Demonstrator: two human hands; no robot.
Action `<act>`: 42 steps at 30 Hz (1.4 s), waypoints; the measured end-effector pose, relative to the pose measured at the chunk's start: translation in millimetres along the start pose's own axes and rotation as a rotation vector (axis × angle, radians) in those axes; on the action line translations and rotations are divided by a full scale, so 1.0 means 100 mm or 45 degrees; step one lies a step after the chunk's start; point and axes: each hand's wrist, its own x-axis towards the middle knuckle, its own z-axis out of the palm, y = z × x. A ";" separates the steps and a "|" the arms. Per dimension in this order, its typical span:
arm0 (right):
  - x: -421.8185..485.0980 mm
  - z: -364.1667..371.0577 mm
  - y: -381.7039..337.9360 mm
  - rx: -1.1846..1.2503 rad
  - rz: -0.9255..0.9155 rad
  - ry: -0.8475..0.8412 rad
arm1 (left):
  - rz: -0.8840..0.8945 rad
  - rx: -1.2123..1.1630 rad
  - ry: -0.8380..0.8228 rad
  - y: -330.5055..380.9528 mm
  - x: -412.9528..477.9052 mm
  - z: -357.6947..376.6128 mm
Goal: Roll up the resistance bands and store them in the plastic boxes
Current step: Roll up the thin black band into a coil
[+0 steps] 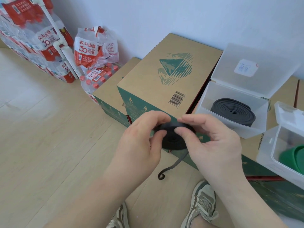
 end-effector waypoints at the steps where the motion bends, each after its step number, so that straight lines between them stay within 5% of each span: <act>1: 0.01 -0.01 0.00 0.009 0.017 0.017 | -0.058 -0.048 0.025 -0.01 0.01 -0.01; 10: 0.06 -0.04 0.00 0.092 0.030 -0.073 | -0.436 -0.420 0.109 -0.04 0.08 -0.02; 15: 0.05 -0.01 0.11 -0.118 -0.240 -0.069 | 0.062 0.076 0.018 0.00 0.00 0.00; 19: 0.02 0.01 0.11 -0.181 -0.291 -0.066 | 0.125 0.111 -0.024 0.02 -0.01 0.03; 27: 0.09 -0.07 -0.05 0.235 0.207 -0.030 | -0.369 -0.517 0.230 0.04 0.08 -0.03; 32: 0.07 -0.05 -0.05 0.175 0.129 -0.052 | -0.536 -0.589 0.182 0.00 0.09 -0.02; 38: 0.05 -0.01 0.09 -0.138 -0.244 -0.053 | 0.026 0.045 0.024 0.01 -0.01 0.01; 42: 0.03 0.00 0.09 -0.154 -0.280 -0.038 | 0.095 0.104 -0.007 0.02 0.00 0.01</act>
